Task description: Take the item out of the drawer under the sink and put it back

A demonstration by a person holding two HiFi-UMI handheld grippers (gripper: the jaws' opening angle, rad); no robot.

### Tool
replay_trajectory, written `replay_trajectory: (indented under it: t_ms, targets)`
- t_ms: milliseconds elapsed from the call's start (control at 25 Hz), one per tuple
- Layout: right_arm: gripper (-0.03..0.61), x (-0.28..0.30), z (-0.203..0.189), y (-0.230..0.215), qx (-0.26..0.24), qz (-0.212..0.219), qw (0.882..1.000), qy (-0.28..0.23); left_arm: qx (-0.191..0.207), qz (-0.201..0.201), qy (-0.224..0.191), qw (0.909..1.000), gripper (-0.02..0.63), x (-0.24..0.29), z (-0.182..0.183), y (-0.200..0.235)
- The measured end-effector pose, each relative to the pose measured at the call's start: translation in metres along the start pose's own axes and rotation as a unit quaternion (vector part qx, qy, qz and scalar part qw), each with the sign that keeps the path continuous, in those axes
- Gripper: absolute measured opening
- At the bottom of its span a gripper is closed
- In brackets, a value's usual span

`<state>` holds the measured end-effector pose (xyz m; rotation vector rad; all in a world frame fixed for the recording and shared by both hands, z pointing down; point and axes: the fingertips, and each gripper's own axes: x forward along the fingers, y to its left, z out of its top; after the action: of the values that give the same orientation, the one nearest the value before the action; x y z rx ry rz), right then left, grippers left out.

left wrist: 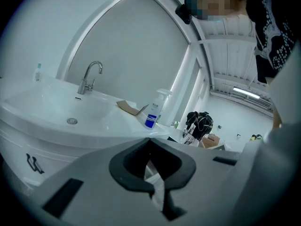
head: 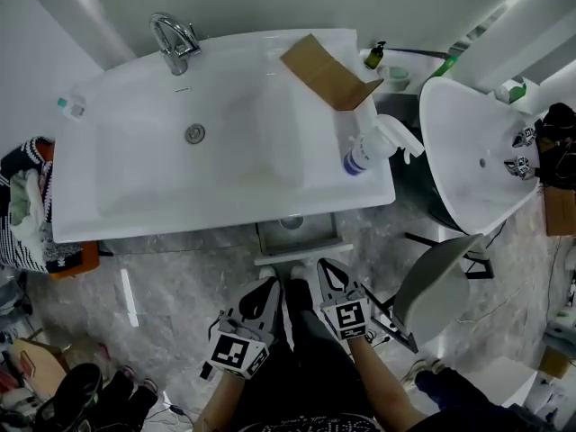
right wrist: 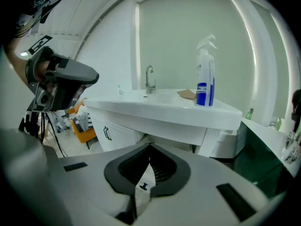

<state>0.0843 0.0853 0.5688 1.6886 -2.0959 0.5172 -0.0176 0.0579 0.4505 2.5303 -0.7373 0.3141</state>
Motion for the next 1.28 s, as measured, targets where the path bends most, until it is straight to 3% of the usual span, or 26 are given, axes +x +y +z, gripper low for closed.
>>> replay_trajectory:
  t_ms: [160,280,440,600,680,840,1280]
  targets:
    - [0.02,0.017,0.016,0.001,-0.049,0.023,0.998,0.013,-0.005,0.009,-0.014,0.9998,0.0,0.0,0.012,0.005]
    - [0.02,0.039,0.013,0.005,-0.128,0.048,0.989,0.061,-0.015,0.024,-0.022,0.9994,0.0,0.001,0.017,0.012]
    - [0.023,0.078,-0.007,0.013,-0.24,0.098,0.956,0.138,-0.032,0.048,-0.029,0.9979,0.0,0.0,0.017,0.025]
    - [0.038,0.109,-0.029,0.017,-0.306,0.138,0.923,0.187,-0.053,0.072,-0.031,0.9955,0.0,-0.002,0.012,0.036]
    - [0.078,0.12,-0.042,0.019,-0.326,0.157,0.908,0.211,-0.061,0.084,-0.031,0.9941,0.0,-0.005,0.009,0.04]
    - [0.08,0.14,-0.065,0.02,-0.358,0.174,0.886,0.238,-0.073,0.102,-0.031,0.9917,0.0,-0.007,0.002,0.048]
    - [0.08,0.167,-0.098,0.018,-0.387,0.192,0.858,0.277,-0.092,0.11,-0.022,0.9894,0.0,0.001,-0.008,0.051]
